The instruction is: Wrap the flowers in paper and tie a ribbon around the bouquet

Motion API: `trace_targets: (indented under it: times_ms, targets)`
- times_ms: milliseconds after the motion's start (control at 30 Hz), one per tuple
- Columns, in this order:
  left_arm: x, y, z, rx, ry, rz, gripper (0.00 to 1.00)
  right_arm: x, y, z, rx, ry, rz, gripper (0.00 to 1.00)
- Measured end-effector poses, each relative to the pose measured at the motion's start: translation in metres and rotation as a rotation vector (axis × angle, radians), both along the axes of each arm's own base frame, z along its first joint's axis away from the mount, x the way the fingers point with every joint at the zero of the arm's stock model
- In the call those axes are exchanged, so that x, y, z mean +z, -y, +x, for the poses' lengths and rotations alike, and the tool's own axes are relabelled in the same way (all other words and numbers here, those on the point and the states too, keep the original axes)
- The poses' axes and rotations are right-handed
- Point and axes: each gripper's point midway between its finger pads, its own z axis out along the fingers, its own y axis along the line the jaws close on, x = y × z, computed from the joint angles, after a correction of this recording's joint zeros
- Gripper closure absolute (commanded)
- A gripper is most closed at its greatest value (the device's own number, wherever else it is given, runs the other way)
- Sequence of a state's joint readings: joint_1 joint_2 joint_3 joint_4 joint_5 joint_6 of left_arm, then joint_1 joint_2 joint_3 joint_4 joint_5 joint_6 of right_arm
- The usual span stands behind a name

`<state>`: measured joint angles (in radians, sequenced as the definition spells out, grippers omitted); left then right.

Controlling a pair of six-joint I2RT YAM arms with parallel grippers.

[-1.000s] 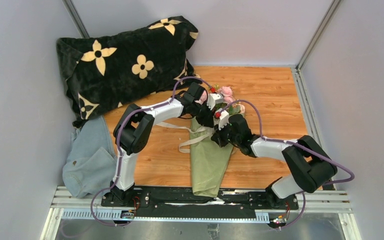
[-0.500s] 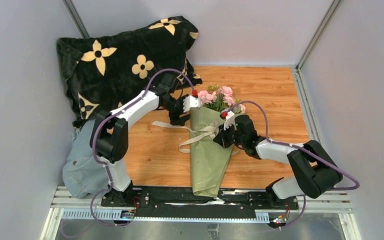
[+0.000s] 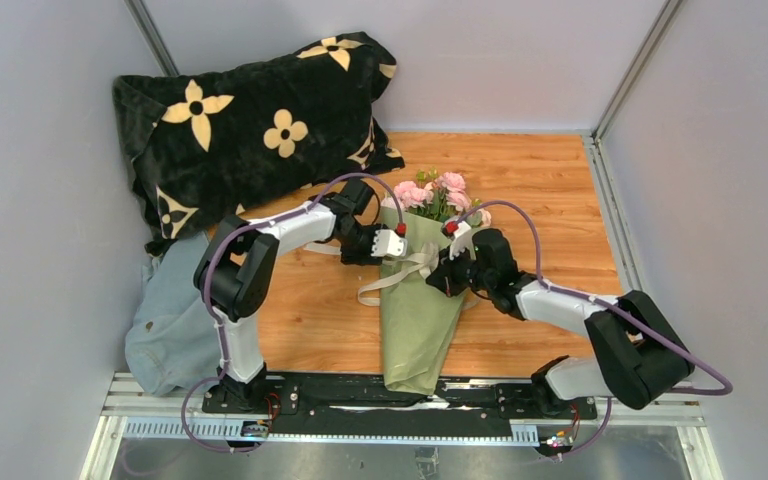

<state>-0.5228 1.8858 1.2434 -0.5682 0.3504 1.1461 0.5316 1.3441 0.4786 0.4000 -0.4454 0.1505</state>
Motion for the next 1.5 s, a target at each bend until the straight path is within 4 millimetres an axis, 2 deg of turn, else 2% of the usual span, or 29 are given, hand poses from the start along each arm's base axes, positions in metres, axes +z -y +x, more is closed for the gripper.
trace_targets:
  times_ms: [67,100,200,300,400,433,533,600,733,867,933,1000,1033,1200,1333,1500]
  targets:
    - [-0.002,0.001,-0.003,-0.016,0.005,0.027,0.94,0.001,0.000,-0.002,-0.001,-0.009,0.002,1.00]
    - [-0.003,0.002,-0.004,-0.023,0.013,0.039,1.00,0.001,0.000,-0.004,0.002,-0.023,0.002,1.00]
    - [-0.005,0.003,-0.002,-0.007,0.014,0.054,1.00,0.004,-0.001,-0.010,0.025,-0.063,0.016,1.00]
    - [-0.004,-0.001,0.005,0.056,0.022,0.047,1.00,0.018,-0.005,-0.023,0.091,-0.133,0.059,1.00]
    - [-0.001,-0.011,0.022,0.158,0.049,0.038,1.00,0.051,-0.014,-0.046,0.214,-0.199,0.140,1.00]
    - [-0.001,-0.012,0.025,0.174,0.056,0.037,1.00,0.055,-0.015,-0.049,0.225,-0.205,0.150,1.00]
    - [0.002,-0.020,0.039,0.243,0.097,0.042,1.00,0.083,-0.008,-0.067,0.264,-0.268,0.240,1.00]
    - [0.001,-0.025,0.044,0.278,0.117,0.049,1.00,0.099,0.010,-0.065,0.210,-0.305,0.312,1.00]
    - [-0.004,-0.041,0.047,0.328,0.151,0.074,1.00,0.118,0.065,-0.046,-0.026,-0.318,0.456,1.00]
    - [-0.005,-0.072,0.046,0.395,0.184,0.098,1.00,0.134,0.124,-0.023,-0.281,-0.268,0.564,1.00]
    - [-0.005,-0.097,0.041,0.446,0.192,0.120,1.00,0.137,0.158,-0.014,-0.419,-0.247,0.617,1.00]
    - [-0.006,-0.112,0.038,0.477,0.198,0.129,1.00,0.134,0.176,-0.010,-0.504,-0.247,0.645,1.00]
    - [-0.006,-0.123,0.032,0.498,0.196,0.138,1.00,0.128,0.191,-0.008,-0.572,-0.252,0.668,1.00]
    - [-0.008,-0.169,0.010,0.580,0.195,0.169,1.00,0.100,0.233,-0.009,-0.812,-0.297,0.784,1.00]
    - [-0.008,-0.209,0.008,0.665,0.213,0.205,1.00,0.089,0.265,-0.008,-0.987,-0.288,0.833,1.00]
    - [-0.007,-0.251,0.010,0.765,0.218,0.231,1.00,0.082,0.290,-0.004,-1.132,-0.252,0.836,1.00]
